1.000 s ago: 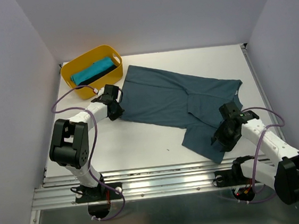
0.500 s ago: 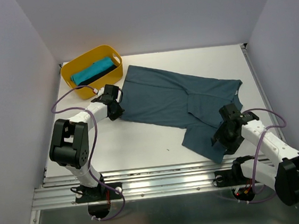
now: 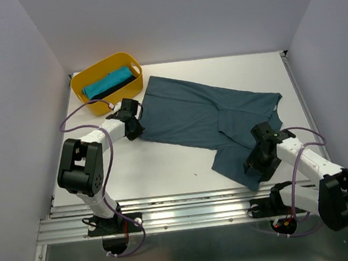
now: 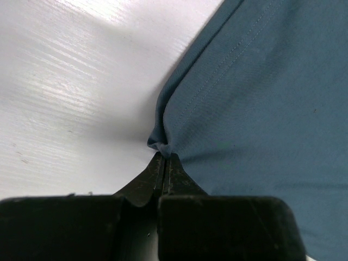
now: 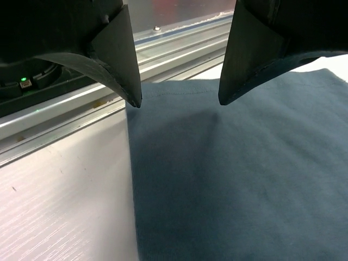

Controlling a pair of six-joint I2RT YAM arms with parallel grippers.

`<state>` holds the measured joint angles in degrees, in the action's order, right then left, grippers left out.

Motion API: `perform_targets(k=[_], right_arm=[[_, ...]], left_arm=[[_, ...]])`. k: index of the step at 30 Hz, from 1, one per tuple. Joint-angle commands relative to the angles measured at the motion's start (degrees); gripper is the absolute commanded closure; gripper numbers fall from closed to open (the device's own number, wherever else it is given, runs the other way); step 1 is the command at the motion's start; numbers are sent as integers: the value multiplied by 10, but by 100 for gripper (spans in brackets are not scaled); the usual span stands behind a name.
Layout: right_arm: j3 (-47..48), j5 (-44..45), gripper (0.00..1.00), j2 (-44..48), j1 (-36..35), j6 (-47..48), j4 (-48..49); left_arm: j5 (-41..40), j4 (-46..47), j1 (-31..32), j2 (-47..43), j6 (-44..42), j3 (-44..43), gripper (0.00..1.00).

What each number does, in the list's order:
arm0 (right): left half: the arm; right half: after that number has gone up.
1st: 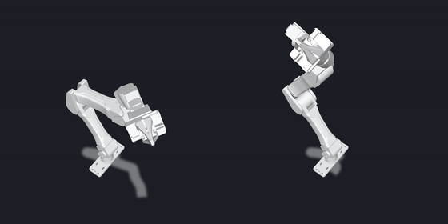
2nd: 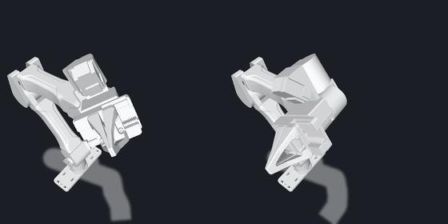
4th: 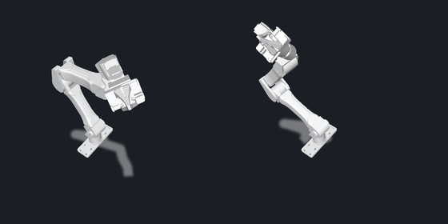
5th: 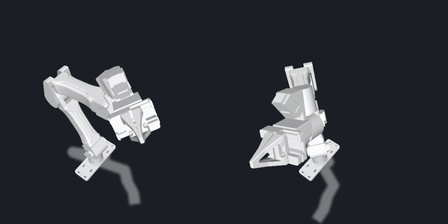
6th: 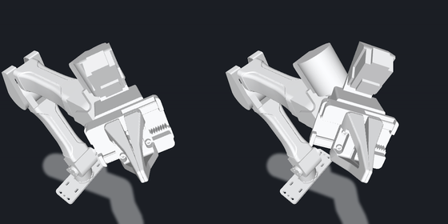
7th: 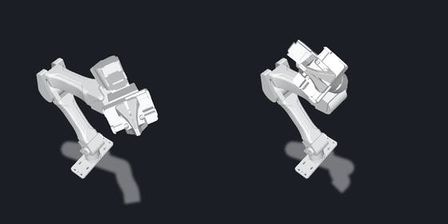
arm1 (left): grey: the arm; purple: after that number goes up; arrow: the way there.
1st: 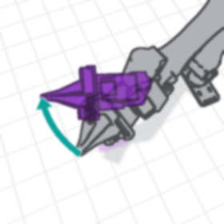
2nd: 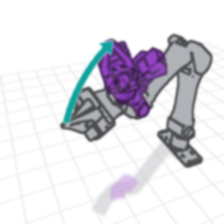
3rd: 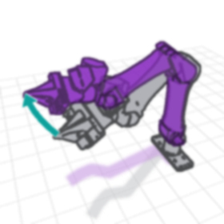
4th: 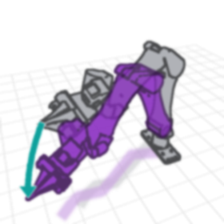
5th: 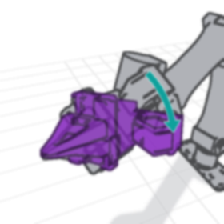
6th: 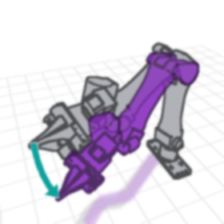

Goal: Roll the t-shirts
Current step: Fold the T-shirt at the center of the board.

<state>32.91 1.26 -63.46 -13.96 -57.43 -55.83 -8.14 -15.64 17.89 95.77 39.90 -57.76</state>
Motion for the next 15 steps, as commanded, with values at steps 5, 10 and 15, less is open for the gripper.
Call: perform_targets(k=[5,10,15], right_arm=[[-53,-6,48,36,-5,-31,56],[-44,20,62,50,-5,-17,48],[-41,22,87,45,-5,2,62]], left_arm=[[-19,-19,-1,-24,-3,-23,100],[-20,-24,-2,-25,-7,-29,100],[-12,-32,-2,-27,-8,-38,100]])
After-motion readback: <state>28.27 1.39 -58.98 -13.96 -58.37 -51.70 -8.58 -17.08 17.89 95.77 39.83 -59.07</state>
